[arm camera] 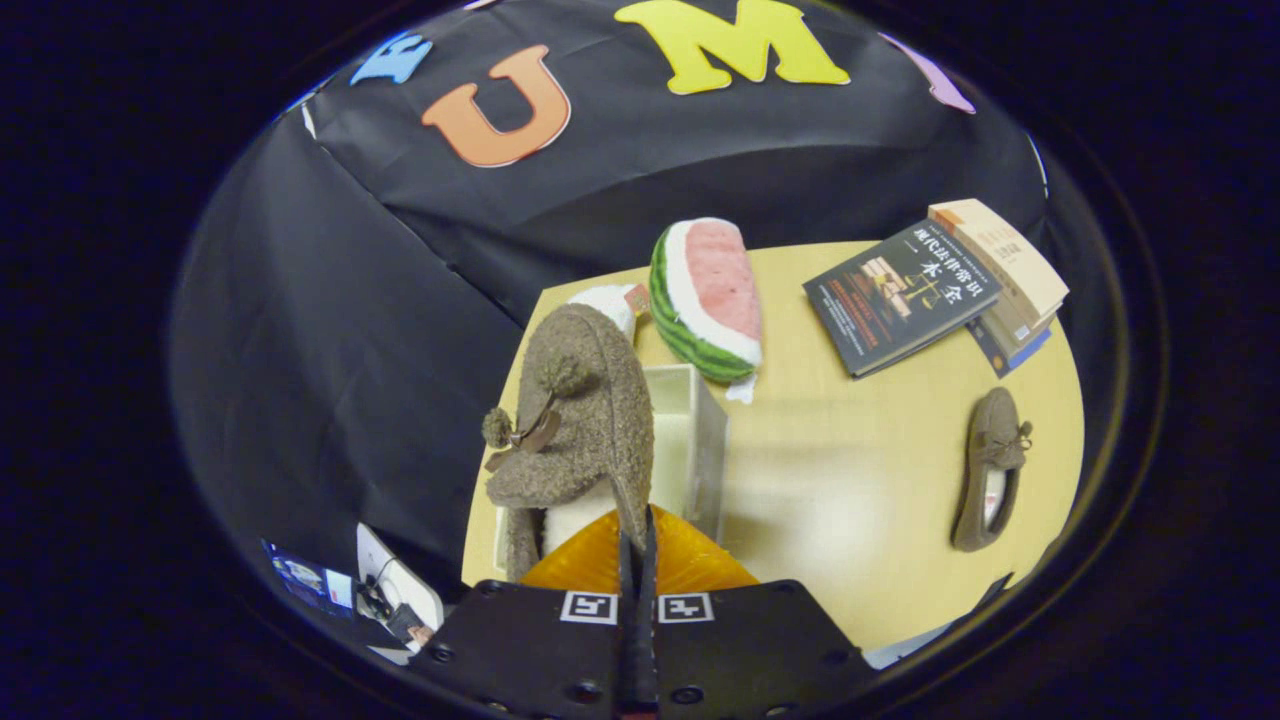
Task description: Open the storage box then place both shoes into the box .Put the left shoe in first, then the right shoe, with the right side of both shoes facing outward in a uniform manner.
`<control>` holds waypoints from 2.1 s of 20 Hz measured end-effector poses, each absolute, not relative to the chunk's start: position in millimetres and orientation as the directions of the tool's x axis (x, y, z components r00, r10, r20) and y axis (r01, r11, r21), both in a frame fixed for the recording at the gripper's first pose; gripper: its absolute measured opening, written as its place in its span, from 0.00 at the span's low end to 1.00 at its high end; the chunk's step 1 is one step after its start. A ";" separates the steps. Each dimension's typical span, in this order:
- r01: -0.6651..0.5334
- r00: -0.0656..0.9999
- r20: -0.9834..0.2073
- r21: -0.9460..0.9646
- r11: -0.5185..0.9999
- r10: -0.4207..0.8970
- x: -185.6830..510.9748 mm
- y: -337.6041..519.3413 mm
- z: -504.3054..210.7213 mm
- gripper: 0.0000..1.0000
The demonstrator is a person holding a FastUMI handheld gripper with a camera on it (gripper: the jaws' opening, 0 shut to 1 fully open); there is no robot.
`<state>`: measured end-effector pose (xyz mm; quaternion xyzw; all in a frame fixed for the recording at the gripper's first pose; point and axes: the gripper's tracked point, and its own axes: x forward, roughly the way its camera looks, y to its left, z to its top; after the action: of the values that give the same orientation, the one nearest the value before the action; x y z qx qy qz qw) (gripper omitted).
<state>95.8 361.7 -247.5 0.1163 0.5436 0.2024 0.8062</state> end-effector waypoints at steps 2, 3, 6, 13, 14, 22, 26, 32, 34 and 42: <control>-0.166 0.294 -0.847 0.411 0.896 0.443 89.0 390.4 -266.0 0.00; -0.139 0.272 -0.861 0.407 0.903 0.430 83.6 404.0 -276.7 0.00; -0.088 0.216 -0.913 0.333 0.939 0.345 78.5 425.5 -319.1 0.00; 0.011 0.158 -0.963 0.222 0.975 0.217 91.7 464.1 -405.6 0.00; 0.021 0.143 -0.964 0.230 0.973 0.224 91.1 469.2 -411.5 0.00; -0.125 0.188 -0.958 0.193 0.973 0.214 94.8 468.7 -423.9 0.18; -0.178 0.247 -0.927 0.241 0.954 0.281 90.7 466.0 -378.2 0.73; -0.273 0.368 -0.838 0.315 0.909 0.402 88.8 423.9 -283.3 0.97; -0.284 0.415 -0.815 0.307 0.908 0.405 92.1 387.8 -261.5 0.96; -0.157 0.449 -0.844 0.248 0.956 0.293 113.5 175.7 -287.9 0.96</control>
<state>113.5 175.7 -287.9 0.0669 0.5079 0.1328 0.8485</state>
